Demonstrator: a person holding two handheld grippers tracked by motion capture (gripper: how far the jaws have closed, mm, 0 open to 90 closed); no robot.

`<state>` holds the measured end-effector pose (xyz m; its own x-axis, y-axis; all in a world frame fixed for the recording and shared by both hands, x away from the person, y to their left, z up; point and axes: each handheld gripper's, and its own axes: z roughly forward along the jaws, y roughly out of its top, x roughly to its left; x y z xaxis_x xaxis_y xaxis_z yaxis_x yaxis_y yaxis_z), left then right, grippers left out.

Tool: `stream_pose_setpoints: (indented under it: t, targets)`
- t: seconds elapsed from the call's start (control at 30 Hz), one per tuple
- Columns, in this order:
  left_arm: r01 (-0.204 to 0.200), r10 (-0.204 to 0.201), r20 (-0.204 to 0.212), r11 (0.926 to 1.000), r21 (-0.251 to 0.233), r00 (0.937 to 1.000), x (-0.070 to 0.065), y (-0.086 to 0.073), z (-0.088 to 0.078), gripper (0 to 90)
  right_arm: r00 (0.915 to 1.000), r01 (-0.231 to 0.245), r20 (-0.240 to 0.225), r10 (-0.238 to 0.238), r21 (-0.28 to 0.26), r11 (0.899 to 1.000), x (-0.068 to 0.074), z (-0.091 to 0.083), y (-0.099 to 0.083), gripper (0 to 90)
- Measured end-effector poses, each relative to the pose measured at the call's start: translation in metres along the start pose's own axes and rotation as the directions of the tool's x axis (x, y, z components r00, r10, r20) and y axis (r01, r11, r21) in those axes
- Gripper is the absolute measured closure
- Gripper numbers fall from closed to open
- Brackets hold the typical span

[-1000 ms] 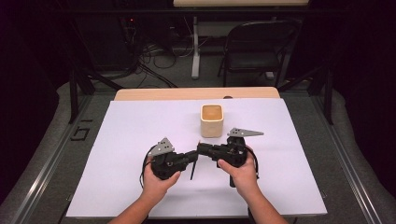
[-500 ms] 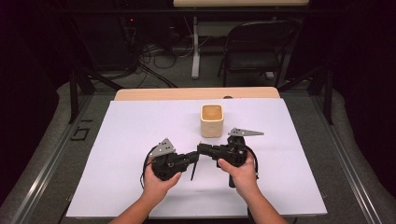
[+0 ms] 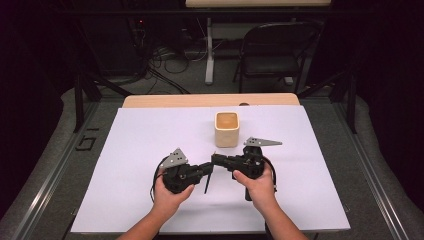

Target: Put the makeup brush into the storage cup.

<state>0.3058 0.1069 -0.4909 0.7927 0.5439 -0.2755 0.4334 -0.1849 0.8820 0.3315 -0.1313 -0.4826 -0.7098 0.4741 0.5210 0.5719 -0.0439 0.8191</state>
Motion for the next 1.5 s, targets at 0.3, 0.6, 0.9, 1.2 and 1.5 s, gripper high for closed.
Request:
stream_pose_setpoints:
  t: [0.3,0.6,0.9,1.2,1.5]
  targets:
    - [0.0,0.0,-0.001,1.0,-0.003,1.0,-0.0002,-0.0001,-0.0001,83.6,0.9998,0.015,0.016,-0.015,-0.001,1.0,0.0021,0.0001,0.0,84.3]
    - [-0.002,0.002,-0.003,1.0,-0.008,1.0,-0.0009,0.0003,-0.0006,83.5,0.9995,0.026,0.019,-0.026,-0.003,1.0,0.0041,-0.0005,0.0006,84.5]
    - [-0.004,0.004,-0.001,0.9999,-0.013,1.0,-0.0011,0.0006,-0.0005,83.5,0.9993,0.033,0.016,-0.033,-0.004,0.999,0.0043,-0.001,0.001,84.6]
    - [0.002,-0.002,0.004,0.9998,-0.018,1.0,-0.0005,0.0005,-0.0009,82.8,0.9991,0.039,0.018,-0.039,-0.006,0.999,0.0051,-0.0013,0.0015,84.6]
    - [0.017,-0.017,-0.001,0.9995,-0.028,0.9999,0.0031,-0.0012,-0.0013,60.3,0.9972,0.061,0.045,-0.06,-0.023,0.998,0.0037,-0.0068,0.0043,84.8]
